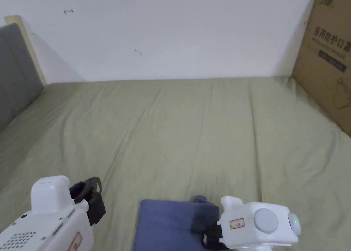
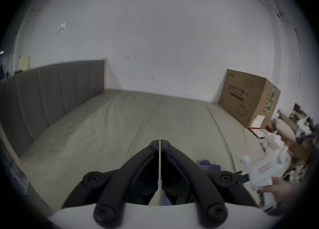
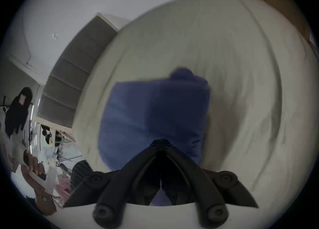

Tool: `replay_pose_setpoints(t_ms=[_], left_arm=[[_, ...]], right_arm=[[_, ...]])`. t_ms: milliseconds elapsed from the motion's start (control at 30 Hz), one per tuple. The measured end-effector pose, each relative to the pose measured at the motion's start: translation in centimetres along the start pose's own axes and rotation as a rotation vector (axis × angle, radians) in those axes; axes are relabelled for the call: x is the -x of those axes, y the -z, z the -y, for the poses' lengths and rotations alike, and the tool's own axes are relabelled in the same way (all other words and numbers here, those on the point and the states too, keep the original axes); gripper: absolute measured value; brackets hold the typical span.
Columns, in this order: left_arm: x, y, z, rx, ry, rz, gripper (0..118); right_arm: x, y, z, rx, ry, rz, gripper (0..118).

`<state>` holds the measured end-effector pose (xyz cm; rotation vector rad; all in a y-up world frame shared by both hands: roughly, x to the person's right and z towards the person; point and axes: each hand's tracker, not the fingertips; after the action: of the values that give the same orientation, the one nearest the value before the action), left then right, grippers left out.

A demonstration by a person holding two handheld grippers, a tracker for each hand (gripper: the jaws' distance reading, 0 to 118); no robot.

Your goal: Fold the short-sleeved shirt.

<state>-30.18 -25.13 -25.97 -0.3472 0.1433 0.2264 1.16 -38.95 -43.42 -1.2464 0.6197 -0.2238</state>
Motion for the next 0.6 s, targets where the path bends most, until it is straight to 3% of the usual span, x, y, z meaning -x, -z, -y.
replay_pose_setpoints(t_ms=[100, 200, 267, 333, 367, 400, 467, 600], left_arm=[[4.0, 2.2, 0.7, 0.099, -0.201, 0.220, 2], [8.0, 6.9, 2.5, 0.329, -0.467, 0.439, 11], [9.4, 9.8, 4.4, 0.418, -0.537, 0.518, 42], [9.7, 12.2, 5.4, 0.493, -0.504, 0.504, 92], [9.8, 13.7, 6.0, 0.529, -0.499, 0.529, 111], [9.9, 14.9, 6.7, 0.567, -0.532, 0.573, 118], [9.7, 17.1, 8.2, 0.608, -0.648, 0.662, 118], [8.9, 21.4, 11.6, 0.795, -0.737, 0.723, 118]], right_arm=[[-2.3, 0.0, 0.6, -0.033, 0.118, -0.119, 0], [-3.1, -0.4, 0.6, -0.018, 0.046, -0.092, 0], [-3.0, -0.5, 0.6, -0.020, 0.029, -0.101, 0], [-2.8, -0.4, 0.7, -0.022, 0.018, -0.094, 0], [-2.6, -0.4, 0.7, -0.022, 0.010, -0.087, 0], [-2.4, -0.4, 0.8, -0.023, 0.001, -0.080, 0], [-2.1, -0.4, 0.8, -0.024, -0.024, -0.067, 0], [-2.4, -0.5, 0.7, -0.015, 0.001, -0.079, 0]])
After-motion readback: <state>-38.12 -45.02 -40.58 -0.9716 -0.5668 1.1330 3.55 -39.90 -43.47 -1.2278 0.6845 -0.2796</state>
